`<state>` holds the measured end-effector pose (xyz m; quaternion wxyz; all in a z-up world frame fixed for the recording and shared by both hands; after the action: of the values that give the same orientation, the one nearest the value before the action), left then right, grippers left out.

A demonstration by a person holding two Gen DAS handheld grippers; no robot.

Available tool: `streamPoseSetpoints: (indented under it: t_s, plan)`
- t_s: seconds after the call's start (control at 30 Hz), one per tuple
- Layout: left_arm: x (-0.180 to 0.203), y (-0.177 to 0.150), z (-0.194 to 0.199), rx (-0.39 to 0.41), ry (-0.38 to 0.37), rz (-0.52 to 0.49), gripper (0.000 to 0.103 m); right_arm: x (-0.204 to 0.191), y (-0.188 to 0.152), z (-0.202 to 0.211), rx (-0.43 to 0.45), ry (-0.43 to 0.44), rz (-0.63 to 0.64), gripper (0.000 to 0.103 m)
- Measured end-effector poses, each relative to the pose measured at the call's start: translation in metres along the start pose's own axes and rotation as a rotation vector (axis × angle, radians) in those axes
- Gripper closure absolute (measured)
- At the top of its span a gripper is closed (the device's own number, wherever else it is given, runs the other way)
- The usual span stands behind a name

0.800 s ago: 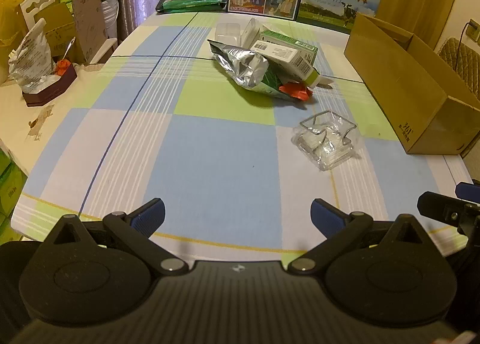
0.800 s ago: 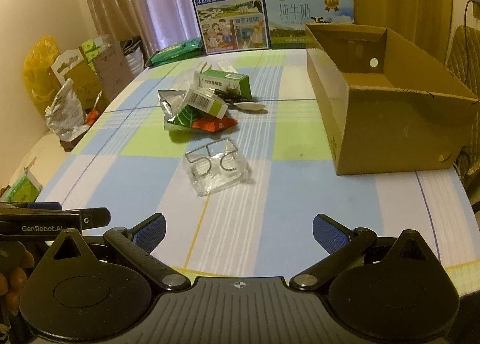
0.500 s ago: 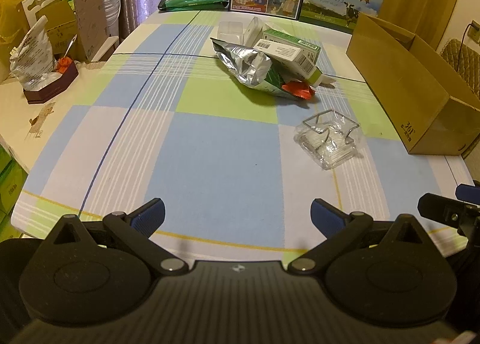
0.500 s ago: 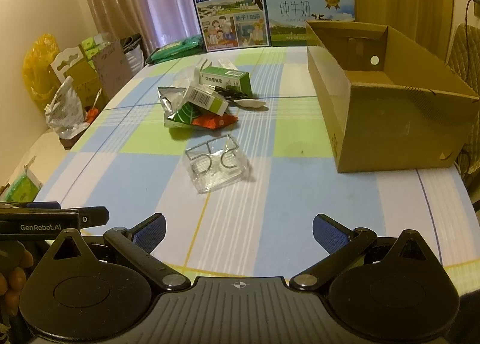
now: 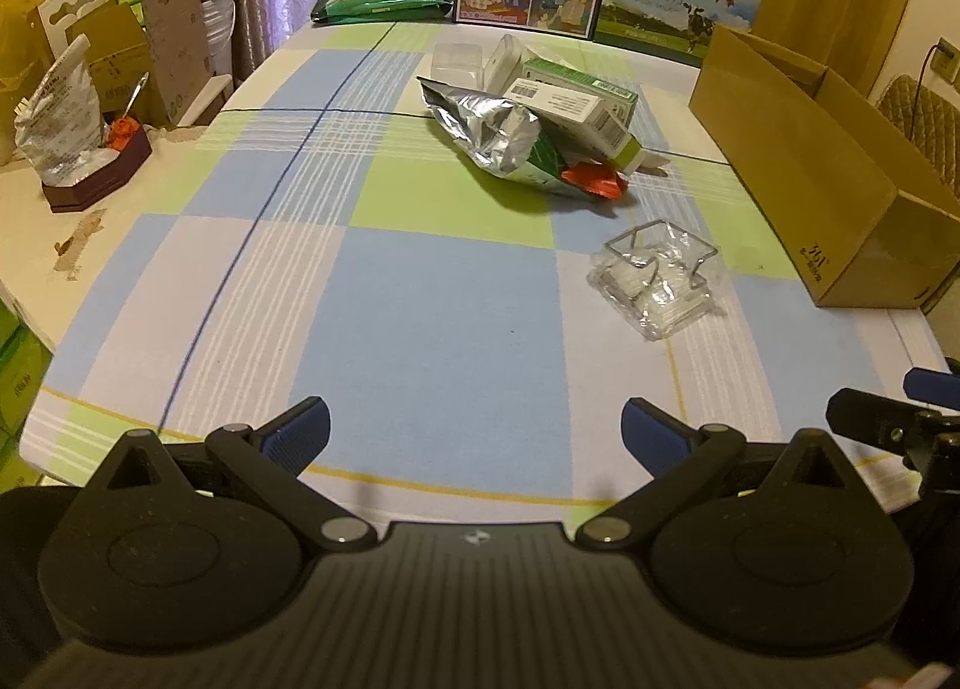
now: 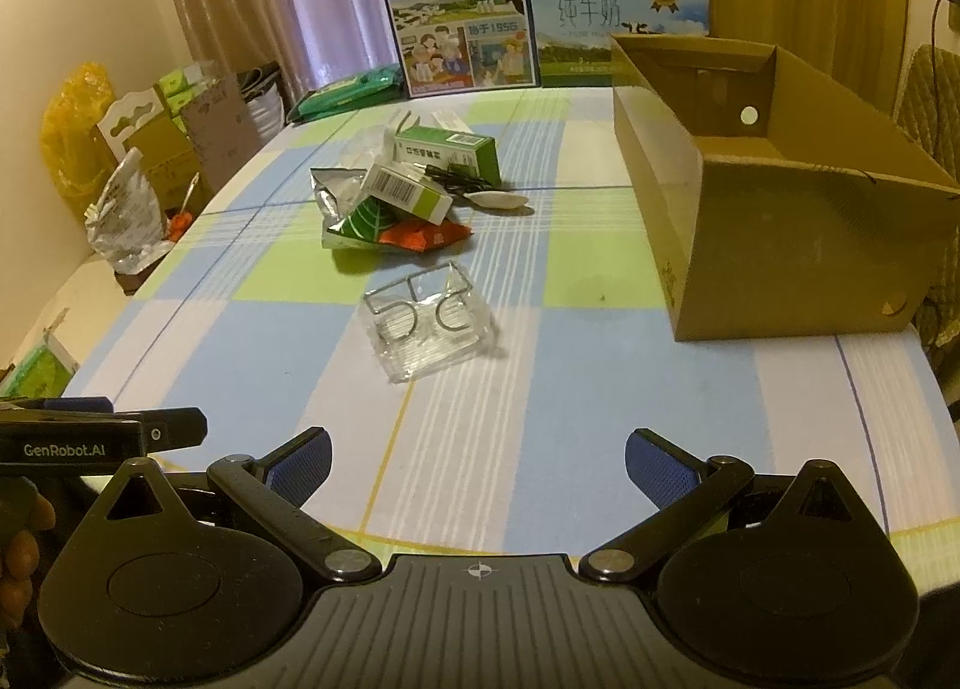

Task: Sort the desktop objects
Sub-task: 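Grasp the clear plastic box with the right gripper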

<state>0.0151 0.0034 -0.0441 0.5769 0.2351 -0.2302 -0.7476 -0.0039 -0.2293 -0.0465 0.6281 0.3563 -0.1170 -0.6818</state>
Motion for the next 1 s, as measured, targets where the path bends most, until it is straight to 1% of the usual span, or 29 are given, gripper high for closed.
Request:
streamPoseSetpoints:
  t_s: [0.13, 0.2, 0.3, 0.47, 0.6, 0.7, 0.8, 0.9, 1.0]
  plan:
    - [-0.007, 0.003, -0.003, -0.003, -0.006, 0.001, 0.001, -0.005, 0.003, -0.004, 0.016, 0.015, 0.029, 0.002]
    - [-0.010, 0.006, -0.005, -0.001, -0.009, -0.004, 0.001, -0.009, 0.005, -0.006, 0.039, 0.018, 0.058, 0.002]
    - [-0.014, 0.012, -0.008, 0.019, -0.010, -0.017, 0.002, -0.012, 0.010, -0.012, 0.057, 0.024, 0.078, 0.002]
    - [-0.023, 0.025, -0.011, 0.060, 0.001, -0.022, 0.001, -0.016, 0.019, -0.030, 0.036, 0.054, 0.088, 0.002]
    - [-0.030, 0.039, -0.017, 0.093, -0.002, -0.016, 0.001, -0.023, 0.023, -0.043, 0.026, 0.057, 0.124, 0.002]
    - [-0.032, 0.049, -0.021, 0.107, 0.008, -0.034, 0.001, -0.027, 0.024, -0.055, 0.019, 0.059, 0.135, 0.002]
    - [-0.031, 0.058, -0.029, 0.107, 0.009, -0.059, 0.001, -0.029, 0.024, -0.069, 0.012, 0.059, 0.149, 0.002]
    - [-0.030, 0.065, -0.038, 0.090, 0.018, -0.088, 0.001, -0.033, 0.025, -0.084, 0.015, 0.063, 0.179, 0.002]
    - [-0.032, 0.069, -0.047, 0.082, 0.005, -0.086, 0.001, -0.037, 0.028, -0.100, 0.018, 0.064, 0.214, 0.002]
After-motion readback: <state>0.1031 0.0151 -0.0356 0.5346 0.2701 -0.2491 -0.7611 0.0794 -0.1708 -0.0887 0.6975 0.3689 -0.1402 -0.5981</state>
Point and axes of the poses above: each gripper's, at about its wrist camera, not at the fingertips, and z roughly against the way its jaws point, x to its right, y to its top, the point moved 4 cm from there along -z, roughly the way its jaws point, and after that the axes turned 15 degrees about -z, right-handed, at the moved point
